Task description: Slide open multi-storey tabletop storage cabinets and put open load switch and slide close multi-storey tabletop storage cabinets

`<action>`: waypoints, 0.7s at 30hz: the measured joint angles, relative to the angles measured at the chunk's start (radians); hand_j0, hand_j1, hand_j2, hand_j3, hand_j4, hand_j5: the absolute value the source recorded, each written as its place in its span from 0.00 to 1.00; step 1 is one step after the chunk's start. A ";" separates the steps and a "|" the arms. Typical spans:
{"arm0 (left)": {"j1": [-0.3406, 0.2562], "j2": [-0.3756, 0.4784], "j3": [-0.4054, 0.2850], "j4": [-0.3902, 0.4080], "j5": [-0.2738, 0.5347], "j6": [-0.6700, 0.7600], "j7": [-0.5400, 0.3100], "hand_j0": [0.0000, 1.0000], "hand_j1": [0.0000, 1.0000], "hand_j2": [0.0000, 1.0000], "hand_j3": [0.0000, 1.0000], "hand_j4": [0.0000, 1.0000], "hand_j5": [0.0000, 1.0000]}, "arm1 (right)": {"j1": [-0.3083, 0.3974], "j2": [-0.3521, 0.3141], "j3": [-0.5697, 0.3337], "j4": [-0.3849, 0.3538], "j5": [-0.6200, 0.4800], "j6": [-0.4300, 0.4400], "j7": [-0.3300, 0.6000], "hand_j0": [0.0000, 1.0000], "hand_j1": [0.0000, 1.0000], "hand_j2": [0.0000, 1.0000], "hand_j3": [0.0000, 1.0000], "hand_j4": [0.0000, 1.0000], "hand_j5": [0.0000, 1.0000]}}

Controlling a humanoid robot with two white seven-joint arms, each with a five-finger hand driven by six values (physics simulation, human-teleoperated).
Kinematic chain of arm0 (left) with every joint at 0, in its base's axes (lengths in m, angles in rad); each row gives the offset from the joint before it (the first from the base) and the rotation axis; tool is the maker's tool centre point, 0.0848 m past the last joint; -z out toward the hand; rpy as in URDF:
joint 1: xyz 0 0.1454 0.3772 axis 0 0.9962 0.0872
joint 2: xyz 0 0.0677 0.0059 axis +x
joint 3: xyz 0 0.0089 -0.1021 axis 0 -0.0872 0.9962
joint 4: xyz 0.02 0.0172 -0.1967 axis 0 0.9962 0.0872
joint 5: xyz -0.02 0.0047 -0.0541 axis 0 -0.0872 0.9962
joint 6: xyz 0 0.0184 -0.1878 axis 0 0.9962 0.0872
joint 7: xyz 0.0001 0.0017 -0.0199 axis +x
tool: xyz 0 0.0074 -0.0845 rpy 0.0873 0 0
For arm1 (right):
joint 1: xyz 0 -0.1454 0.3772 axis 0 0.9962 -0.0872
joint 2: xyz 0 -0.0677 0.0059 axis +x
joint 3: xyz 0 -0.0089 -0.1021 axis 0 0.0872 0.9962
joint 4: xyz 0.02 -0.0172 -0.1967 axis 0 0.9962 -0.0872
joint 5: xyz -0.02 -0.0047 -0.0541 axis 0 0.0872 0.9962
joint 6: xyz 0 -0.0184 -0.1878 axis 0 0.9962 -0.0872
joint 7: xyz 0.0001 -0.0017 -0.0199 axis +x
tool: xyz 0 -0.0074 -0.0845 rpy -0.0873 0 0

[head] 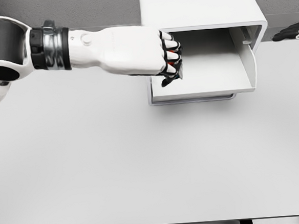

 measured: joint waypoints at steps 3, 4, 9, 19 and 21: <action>0.000 -0.110 -0.018 0.071 -0.050 0.000 -0.007 0.35 0.35 0.35 0.35 0.35 0.35 | 0.071 -0.001 -0.020 0.035 0.007 0.000 0.000 0.60 0.60 0.60 0.60 0.60 0.60; 0.000 -0.142 -0.021 0.099 -0.073 0.000 -0.008 0.35 0.35 0.35 0.35 0.35 0.35 | 0.089 -0.001 -0.024 0.040 0.008 0.000 0.000 0.56 0.56 0.56 0.56 0.56 0.56; 0.000 -0.224 -0.026 0.171 -0.158 -0.001 -0.011 0.35 0.35 0.35 0.35 0.35 0.35 | 0.199 -0.002 -0.030 0.036 0.016 0.000 0.000 0.55 0.55 0.55 0.55 0.55 0.55; 0.002 -0.257 -0.019 0.209 -0.321 0.000 -0.011 0.35 0.35 0.35 0.35 0.35 0.35 | 0.267 0.008 -0.021 -0.080 0.095 0.000 0.000 0.56 0.56 0.56 0.56 0.56 0.56; 0.000 -0.258 -0.018 0.220 -0.340 0.000 -0.011 0.36 0.36 0.36 0.36 0.36 0.36 | 0.270 0.009 -0.020 -0.099 0.105 0.000 0.000 0.56 0.56 0.56 0.56 0.56 0.56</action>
